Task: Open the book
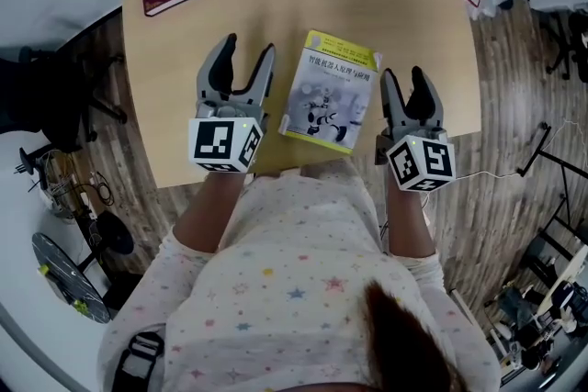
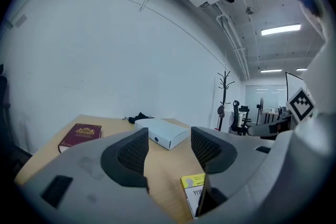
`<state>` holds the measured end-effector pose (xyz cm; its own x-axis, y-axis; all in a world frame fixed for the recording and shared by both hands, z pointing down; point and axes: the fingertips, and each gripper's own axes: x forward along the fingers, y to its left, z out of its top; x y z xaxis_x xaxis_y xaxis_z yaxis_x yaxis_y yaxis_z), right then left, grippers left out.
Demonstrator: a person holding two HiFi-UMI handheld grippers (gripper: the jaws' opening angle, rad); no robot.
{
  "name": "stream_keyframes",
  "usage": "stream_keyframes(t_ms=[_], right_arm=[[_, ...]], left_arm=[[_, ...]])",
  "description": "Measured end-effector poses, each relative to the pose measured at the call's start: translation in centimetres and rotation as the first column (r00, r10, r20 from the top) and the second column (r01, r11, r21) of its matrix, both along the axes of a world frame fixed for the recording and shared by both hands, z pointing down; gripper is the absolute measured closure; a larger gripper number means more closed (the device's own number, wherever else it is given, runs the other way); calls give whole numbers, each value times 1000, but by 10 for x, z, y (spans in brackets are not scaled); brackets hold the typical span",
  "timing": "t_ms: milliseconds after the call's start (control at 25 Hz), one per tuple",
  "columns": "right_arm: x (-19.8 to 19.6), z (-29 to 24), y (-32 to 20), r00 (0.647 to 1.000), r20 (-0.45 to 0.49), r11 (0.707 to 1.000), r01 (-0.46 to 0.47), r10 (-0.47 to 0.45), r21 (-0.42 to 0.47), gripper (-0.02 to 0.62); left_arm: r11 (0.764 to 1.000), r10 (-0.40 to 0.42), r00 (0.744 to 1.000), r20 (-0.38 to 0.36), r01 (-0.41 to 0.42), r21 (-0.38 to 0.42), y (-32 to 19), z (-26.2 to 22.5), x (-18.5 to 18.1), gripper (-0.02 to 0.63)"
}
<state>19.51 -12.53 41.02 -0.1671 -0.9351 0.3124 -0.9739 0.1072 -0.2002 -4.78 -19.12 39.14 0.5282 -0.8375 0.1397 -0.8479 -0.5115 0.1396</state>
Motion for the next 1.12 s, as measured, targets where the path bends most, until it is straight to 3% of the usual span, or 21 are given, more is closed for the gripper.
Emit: stream_keyframes(t_ms=[440, 1120], right_arm=[[-11, 63, 10, 999, 1, 988, 43, -43, -147, 356], [-11, 153, 24, 998, -1, 930, 56, -61, -362, 374]], left_arm=[[999, 16, 1000, 25, -15, -47, 0, 31, 11, 367], [993, 62, 997, 51, -56, -106, 1, 62, 30, 367]])
